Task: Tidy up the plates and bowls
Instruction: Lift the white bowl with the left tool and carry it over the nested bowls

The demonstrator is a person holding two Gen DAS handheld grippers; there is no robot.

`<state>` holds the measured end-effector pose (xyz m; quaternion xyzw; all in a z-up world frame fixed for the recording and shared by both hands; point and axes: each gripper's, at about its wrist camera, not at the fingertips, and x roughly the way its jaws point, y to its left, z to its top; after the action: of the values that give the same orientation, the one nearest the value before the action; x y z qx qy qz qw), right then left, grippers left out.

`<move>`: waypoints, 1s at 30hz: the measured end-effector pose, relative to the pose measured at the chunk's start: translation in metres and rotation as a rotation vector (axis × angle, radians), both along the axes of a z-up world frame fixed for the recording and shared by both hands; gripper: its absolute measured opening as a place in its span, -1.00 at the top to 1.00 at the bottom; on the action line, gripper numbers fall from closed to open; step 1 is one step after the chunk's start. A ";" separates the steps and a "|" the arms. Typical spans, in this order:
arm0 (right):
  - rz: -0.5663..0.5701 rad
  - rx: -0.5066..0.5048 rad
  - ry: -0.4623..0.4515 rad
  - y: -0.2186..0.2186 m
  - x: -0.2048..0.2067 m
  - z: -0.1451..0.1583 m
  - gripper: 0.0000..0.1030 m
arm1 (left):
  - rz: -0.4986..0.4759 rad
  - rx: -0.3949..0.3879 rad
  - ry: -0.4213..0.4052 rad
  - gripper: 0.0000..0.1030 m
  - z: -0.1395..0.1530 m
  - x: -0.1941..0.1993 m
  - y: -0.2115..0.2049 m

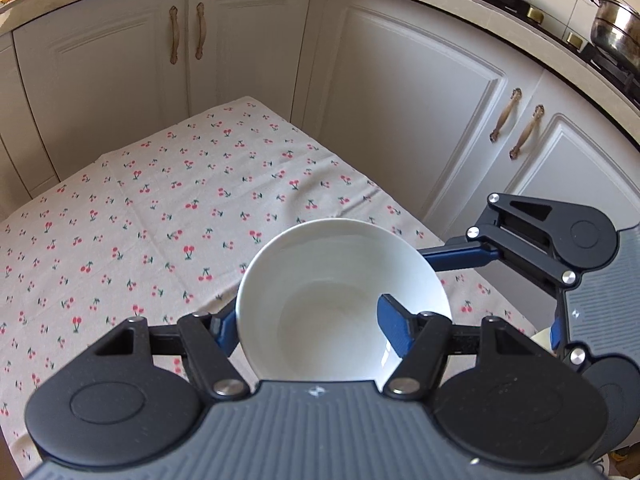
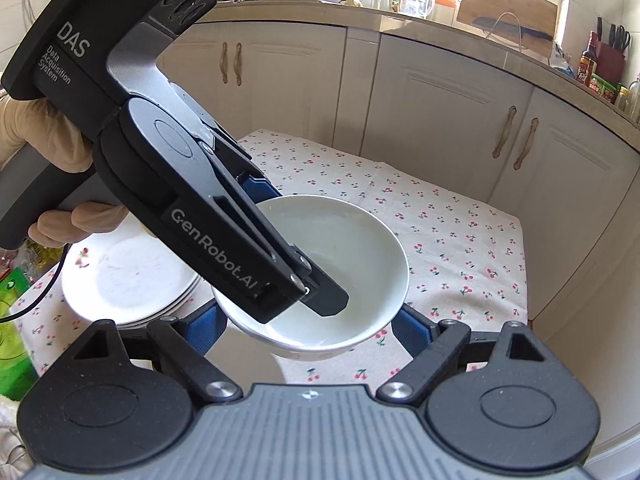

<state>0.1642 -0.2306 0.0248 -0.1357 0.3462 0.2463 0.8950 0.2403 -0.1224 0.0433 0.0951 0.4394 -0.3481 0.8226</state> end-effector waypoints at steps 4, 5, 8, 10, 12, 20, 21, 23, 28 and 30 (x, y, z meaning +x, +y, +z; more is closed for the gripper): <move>0.009 0.008 0.012 0.003 -0.019 -0.002 -0.78 | -0.008 0.003 0.008 -0.32 0.000 -0.018 0.004; 0.010 0.009 0.012 0.003 -0.022 -0.002 -0.78 | -0.010 0.004 0.007 -0.32 0.000 -0.022 0.004; 0.015 0.014 0.012 0.004 -0.033 -0.002 -0.78 | -0.014 0.001 0.004 -0.32 0.000 -0.032 0.006; 0.019 0.015 0.012 0.004 -0.039 -0.003 -0.78 | -0.015 -0.004 0.008 -0.32 -0.001 -0.037 0.008; 0.023 0.012 0.015 0.005 -0.042 -0.005 -0.78 | -0.018 -0.002 0.009 -0.32 -0.002 -0.042 0.009; 0.044 0.009 0.036 0.010 -0.053 -0.015 -0.78 | -0.020 0.017 0.027 -0.32 -0.013 -0.056 0.014; 0.046 0.007 0.040 0.012 -0.054 -0.017 -0.78 | -0.022 0.020 0.028 -0.32 -0.014 -0.057 0.014; 0.051 0.001 0.048 0.013 -0.054 -0.020 -0.78 | -0.026 0.027 0.032 -0.33 -0.017 -0.059 0.015; 0.057 -0.013 0.056 0.016 -0.056 -0.023 -0.78 | -0.027 0.033 0.041 -0.33 -0.022 -0.060 0.016; 0.060 -0.015 0.061 0.017 -0.057 -0.024 -0.78 | -0.029 0.037 0.045 -0.33 -0.023 -0.061 0.016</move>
<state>0.1075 -0.2133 0.0006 -0.1451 0.3711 0.2746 0.8751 0.1798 -0.1063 0.0201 0.1088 0.4628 -0.3538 0.8055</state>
